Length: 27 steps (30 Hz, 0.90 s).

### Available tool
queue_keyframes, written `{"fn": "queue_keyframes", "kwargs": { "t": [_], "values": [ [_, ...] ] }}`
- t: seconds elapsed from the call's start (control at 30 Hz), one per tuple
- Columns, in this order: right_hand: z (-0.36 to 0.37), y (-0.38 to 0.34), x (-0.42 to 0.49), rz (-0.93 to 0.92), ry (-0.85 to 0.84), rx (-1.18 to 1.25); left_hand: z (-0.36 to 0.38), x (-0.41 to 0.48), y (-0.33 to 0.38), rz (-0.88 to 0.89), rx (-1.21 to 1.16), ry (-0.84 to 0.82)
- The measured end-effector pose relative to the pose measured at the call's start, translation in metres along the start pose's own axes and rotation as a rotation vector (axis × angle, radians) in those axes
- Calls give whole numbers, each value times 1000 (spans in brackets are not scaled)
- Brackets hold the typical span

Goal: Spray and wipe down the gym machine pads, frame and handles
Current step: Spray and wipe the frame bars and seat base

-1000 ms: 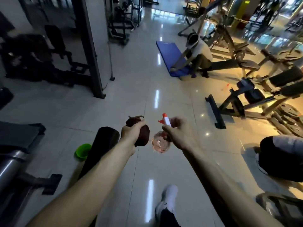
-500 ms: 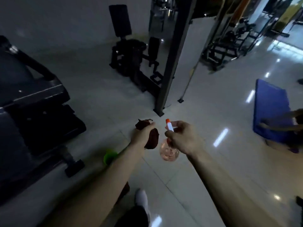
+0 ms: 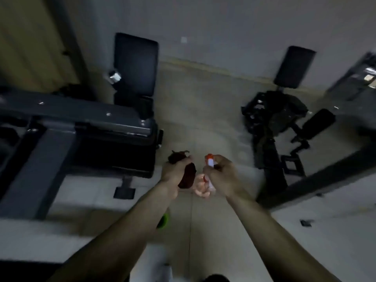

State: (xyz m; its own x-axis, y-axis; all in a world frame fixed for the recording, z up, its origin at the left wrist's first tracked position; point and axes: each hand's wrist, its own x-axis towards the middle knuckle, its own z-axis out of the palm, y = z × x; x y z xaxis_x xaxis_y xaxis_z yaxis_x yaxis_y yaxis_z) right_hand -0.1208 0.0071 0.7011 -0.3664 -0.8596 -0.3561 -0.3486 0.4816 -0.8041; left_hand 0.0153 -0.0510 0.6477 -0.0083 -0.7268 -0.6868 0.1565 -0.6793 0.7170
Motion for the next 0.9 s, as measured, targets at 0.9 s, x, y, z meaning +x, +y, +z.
{"fn": "queue_keyframes", "kwargs": {
  "t": [0.9],
  "values": [
    [148,275,240,-352,-838,-615,41,147,-296,-276,-942,843]
  ]
}}
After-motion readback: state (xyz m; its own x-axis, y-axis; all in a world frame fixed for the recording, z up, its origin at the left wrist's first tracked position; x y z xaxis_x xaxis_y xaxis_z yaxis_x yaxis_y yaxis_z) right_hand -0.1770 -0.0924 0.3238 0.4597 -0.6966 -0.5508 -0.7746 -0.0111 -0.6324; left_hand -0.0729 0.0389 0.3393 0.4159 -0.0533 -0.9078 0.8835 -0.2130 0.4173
